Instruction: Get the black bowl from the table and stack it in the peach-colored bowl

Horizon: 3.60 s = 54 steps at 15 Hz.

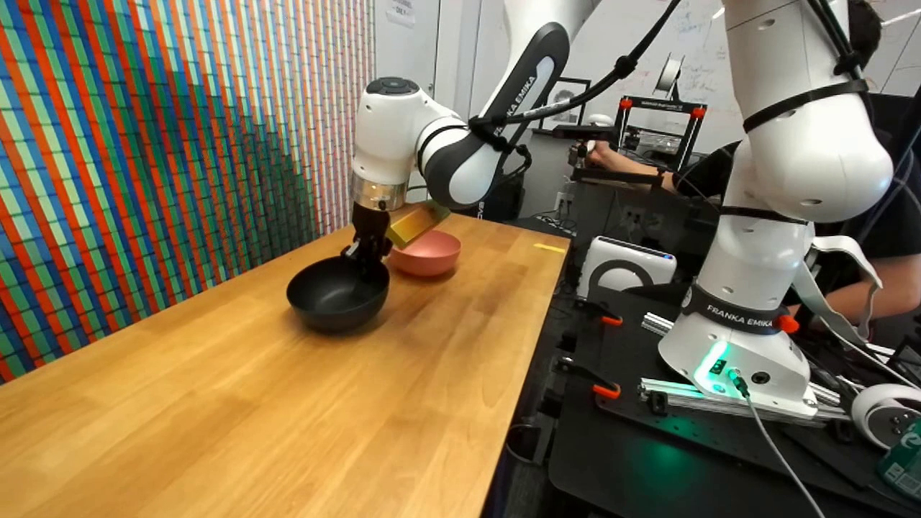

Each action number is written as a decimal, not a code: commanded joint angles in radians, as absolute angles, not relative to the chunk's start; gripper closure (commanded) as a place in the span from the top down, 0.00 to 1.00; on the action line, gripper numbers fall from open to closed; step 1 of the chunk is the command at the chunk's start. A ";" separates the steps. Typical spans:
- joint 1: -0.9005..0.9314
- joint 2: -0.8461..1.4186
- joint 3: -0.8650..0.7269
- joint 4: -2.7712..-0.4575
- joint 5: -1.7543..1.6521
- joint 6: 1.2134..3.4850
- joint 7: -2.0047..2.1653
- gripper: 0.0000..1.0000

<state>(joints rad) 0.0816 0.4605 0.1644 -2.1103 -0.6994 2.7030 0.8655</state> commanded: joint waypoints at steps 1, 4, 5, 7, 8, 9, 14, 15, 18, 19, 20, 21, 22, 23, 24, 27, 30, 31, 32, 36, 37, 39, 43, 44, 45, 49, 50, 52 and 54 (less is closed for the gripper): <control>0.150 0.425 0.081 -2.066 -0.600 2.672 0.729 0.00; 0.177 0.398 0.025 -2.033 -0.560 2.640 0.653 0.01; 0.182 0.389 0.004 -2.025 -0.558 2.634 0.637 0.01; 0.188 0.374 -0.028 -2.003 -0.563 2.616 0.619 0.01; 0.187 0.365 -0.041 -1.996 -0.564 2.606 0.613 0.01; 0.184 0.350 -0.054 -1.993 -0.567 2.590 0.605 0.01; 0.151 0.237 -0.128 -2.031 -0.614 2.483 0.577 0.01; 0.139 0.210 -0.138 -2.043 -0.620 2.460 0.573 0.01; 0.089 0.125 -0.153 -2.083 -0.616 2.394 0.538 0.01; 0.065 0.098 -0.152 -2.105 -0.598 2.385 0.513 0.01; 0.041 0.073 -0.149 -2.124 -0.574 2.380 0.488 0.01; 0.017 0.048 -0.145 -2.151 -0.535 2.388 0.461 0.01; -0.004 0.024 -0.142 -2.181 -0.494 2.408 0.431 0.01; -0.022 0.001 -0.142 -2.213 -0.455 2.430 0.405 0.01; -0.036 -0.018 -0.144 -2.242 -0.425 2.453 0.389 0.01; -0.071 -0.062 -0.146 -2.328 -0.360 2.535 0.355 0.01; -0.100 -0.068 -0.146 -2.401 -0.418 2.675 0.394 0.01; -0.107 -0.067 -0.145 -2.425 -0.420 2.715 0.396 0.01; -0.112 -0.063 -0.143 -2.453 -0.426 2.754 0.402 0.01; -0.108 -0.029 -0.132 -2.540 -0.372 2.860 0.390 0.01; -0.104 -0.012 -0.126 -2.548 -0.358 2.883 0.395 0.01; -0.097 0.026 -0.116 -2.548 -0.359 2.935 0.412 0.01; -0.075 0.113 -0.119 -2.512 -0.409 3.035 0.472 0.01; -0.068 0.131 -0.123 -2.504 -0.423 3.054 0.482 0.01; -0.061 0.147 -0.129 -2.497 -0.434 3.070 0.490 0.01; -0.050 0.191 -0.151 -2.445 -0.463 3.074 0.505 0.31; -0.047 0.195 -0.157 -2.430 -0.465 3.069 0.510 0.31; -0.050 0.198 -0.157 -2.404 -0.463 3.059 0.504 0.45; -0.060 0.191 -0.136 -2.385 -0.440 3.045 0.484 0.62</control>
<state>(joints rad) -0.0657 0.1851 -0.1387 -2.4312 -0.4424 3.0563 0.4811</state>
